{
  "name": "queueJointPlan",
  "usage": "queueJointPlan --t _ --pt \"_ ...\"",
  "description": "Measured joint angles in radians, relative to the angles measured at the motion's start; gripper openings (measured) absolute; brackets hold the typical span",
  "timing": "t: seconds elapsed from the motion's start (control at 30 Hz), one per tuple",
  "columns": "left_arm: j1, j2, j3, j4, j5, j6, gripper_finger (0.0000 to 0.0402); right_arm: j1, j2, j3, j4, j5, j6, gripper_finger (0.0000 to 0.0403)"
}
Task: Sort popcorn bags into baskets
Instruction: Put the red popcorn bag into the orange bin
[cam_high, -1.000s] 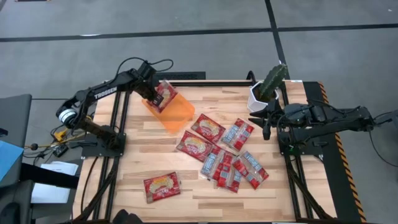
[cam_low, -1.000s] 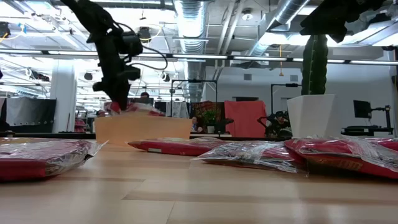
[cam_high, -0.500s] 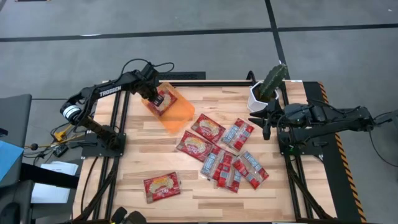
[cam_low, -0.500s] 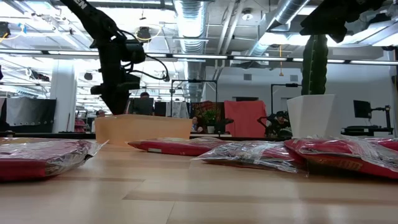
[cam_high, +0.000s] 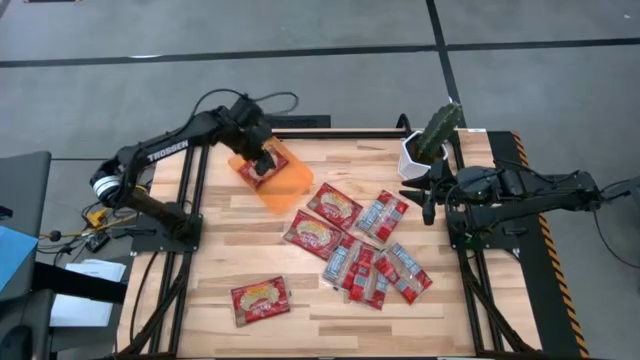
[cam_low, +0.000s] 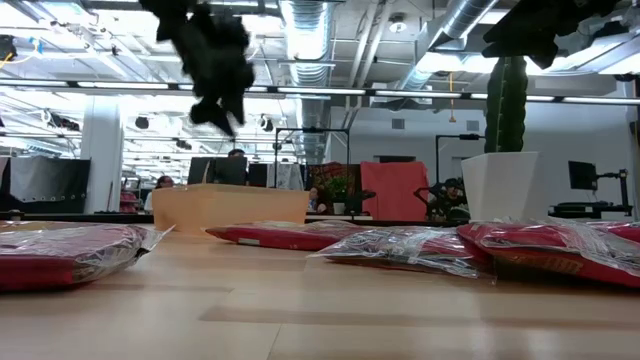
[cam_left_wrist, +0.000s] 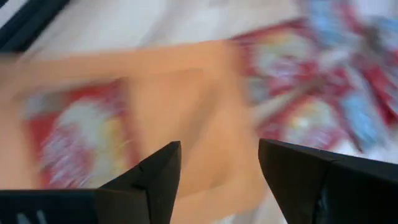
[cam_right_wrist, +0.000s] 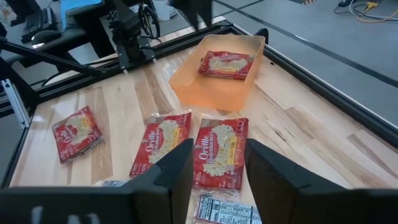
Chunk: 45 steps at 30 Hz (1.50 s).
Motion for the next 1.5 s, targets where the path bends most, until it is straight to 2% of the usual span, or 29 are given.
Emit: queueJointPlan --t 0.07,0.23,0.33,0.4,0.57,0.67,0.77,0.93,1.03,1.5 --pt "-0.117 -0.005 0.031 0.003 -0.023 0.033 0.0203 0.000 0.000 0.000 0.000 0.000 -0.002 0.0173" --pt "-0.409 0.009 0.052 0.075 -0.157 0.168 0.0203 0.000 0.000 0.000 0.000 -0.001 -0.003 0.0176" --pt "-0.517 0.050 0.052 0.135 -0.206 0.199 0.0203 0.000 0.000 0.000 -0.002 -0.002 -0.005 0.0179" --pt "-0.549 0.090 0.052 0.157 -0.220 0.206 0.0203 0.001 0.000 0.000 -0.005 -0.003 -0.005 0.0181" --pt "-0.564 0.224 0.052 0.231 -0.232 0.221 0.0203 0.003 0.000 0.000 -0.028 -0.006 -0.005 0.0186" --pt "-0.557 0.300 0.052 0.271 -0.190 0.232 0.0208 0.002 0.000 0.000 -0.031 -0.020 -0.005 0.0190" --pt "-0.557 0.357 0.052 0.311 -0.169 0.247 0.0230 0.003 0.000 0.000 -0.032 -0.030 -0.005 0.0195" --pt "-0.557 0.423 0.079 0.314 -0.210 0.248 0.0284 0.002 0.000 0.000 -0.037 -0.031 -0.005 0.0202" --pt "-0.548 0.457 0.098 0.311 -0.204 0.273 0.0300 0.002 0.000 0.000 -0.037 -0.031 -0.005 0.0204" --pt "-0.477 0.583 0.118 0.252 -0.158 0.323 0.0276 0.002 0.000 0.000 -0.036 -0.031 -0.004 0.0196"
